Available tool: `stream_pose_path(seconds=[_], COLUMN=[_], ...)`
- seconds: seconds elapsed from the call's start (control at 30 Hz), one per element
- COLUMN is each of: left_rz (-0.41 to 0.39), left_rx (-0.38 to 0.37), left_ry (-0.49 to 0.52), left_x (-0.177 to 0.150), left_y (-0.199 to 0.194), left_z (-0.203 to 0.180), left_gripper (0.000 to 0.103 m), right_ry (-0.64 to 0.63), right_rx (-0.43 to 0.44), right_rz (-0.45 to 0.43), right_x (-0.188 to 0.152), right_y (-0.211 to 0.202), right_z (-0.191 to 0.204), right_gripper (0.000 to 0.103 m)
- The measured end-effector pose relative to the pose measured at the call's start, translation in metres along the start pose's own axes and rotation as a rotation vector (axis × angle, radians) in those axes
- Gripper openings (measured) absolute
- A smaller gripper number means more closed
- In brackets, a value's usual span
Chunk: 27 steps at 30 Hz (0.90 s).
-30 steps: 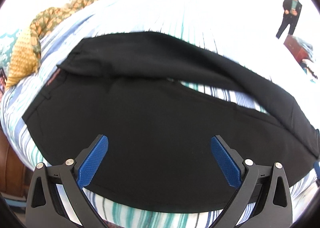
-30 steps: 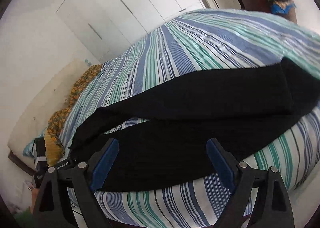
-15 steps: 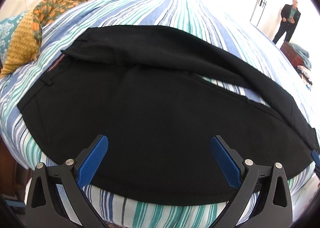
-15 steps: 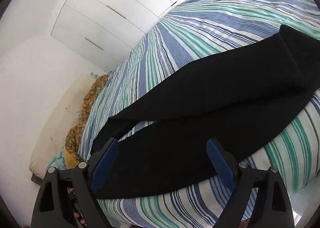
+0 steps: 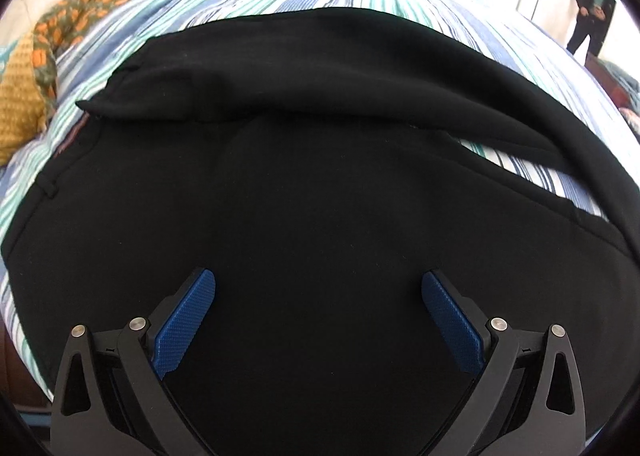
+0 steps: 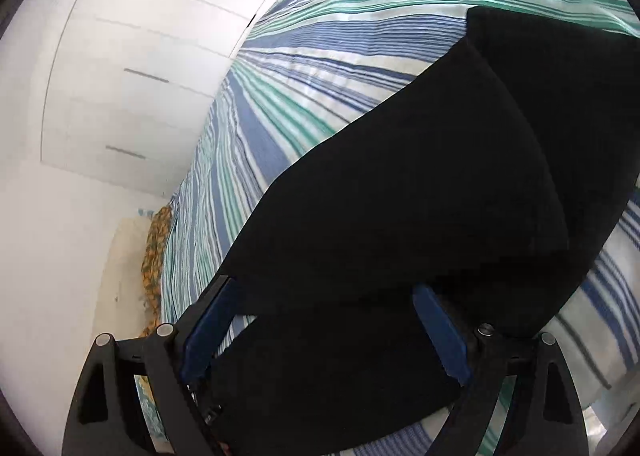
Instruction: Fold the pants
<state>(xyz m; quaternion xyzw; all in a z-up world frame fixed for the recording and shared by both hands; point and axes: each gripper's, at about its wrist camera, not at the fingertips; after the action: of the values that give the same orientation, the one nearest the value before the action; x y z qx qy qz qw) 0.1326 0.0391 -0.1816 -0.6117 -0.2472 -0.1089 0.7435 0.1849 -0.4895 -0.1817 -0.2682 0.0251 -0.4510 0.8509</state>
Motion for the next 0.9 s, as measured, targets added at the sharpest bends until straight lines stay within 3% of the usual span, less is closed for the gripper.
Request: stream_pose_path(seconds=[0.07,0.1,0.13,0.17,0.2,0.3,0.5,0.67,0.9], left_rz=[0.003,0.006,0.008,0.009,0.009,-0.012,-0.036,-0.037,-0.039], left_rx=[0.001,-0.003,-0.003,-0.002,-0.001,0.002,0.028,0.024,0.025], left_ry=[-0.001,-0.003,-0.002,0.003,0.008,0.010,0.024,0.022,0.022], left_x=[0.000,0.000,0.000,0.000,0.000,-0.004,-0.007,-0.008,-0.007], left_y=[-0.001,0.000,0.000,0.000,0.000,0.000,0.001,0.000,0.000], left_z=[0.001,0.002,0.002,0.001,0.001,0.002,-0.007,-0.007,-0.007], left_gripper=[0.103,0.103,0.103,0.103,0.103,0.103,0.103,0.103,0.103], right_ry=[0.055,0.062,0.049,0.003,-0.083,-0.348,-0.746,-0.858,-0.899], right_rx=[-0.035,-0.078,-0.136,-0.200,-0.265,-0.377,-0.469,-0.511,-0.541], right_rz=[-0.037,-0.047,-0.050,-0.050,-0.045,-0.017,-0.038,-0.049,-0.057], right_x=[0.009,0.012,0.014,0.017,0.018,0.007,-0.025,-0.038,-0.043], right_y=[0.004,0.008,0.011,0.014,0.018,0.020,0.013,0.016,0.012], right_z=[-0.009,-0.011,-0.011,-0.007,0.002,0.041,0.120,0.140,0.145], right_gripper=[0.079,0.065,0.043,0.031,0.012,0.009,0.009,0.009,0.009])
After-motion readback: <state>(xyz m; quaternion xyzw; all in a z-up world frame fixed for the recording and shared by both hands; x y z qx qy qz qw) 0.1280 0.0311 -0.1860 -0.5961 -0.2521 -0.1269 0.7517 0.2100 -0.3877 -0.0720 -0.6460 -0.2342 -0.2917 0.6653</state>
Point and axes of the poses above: each gripper's, at about its wrist camera, not at the fingertips, and y roughly the way its jaws point, z to its left, x to its top, and after that the axes turned 8 degrees about x, right-handed
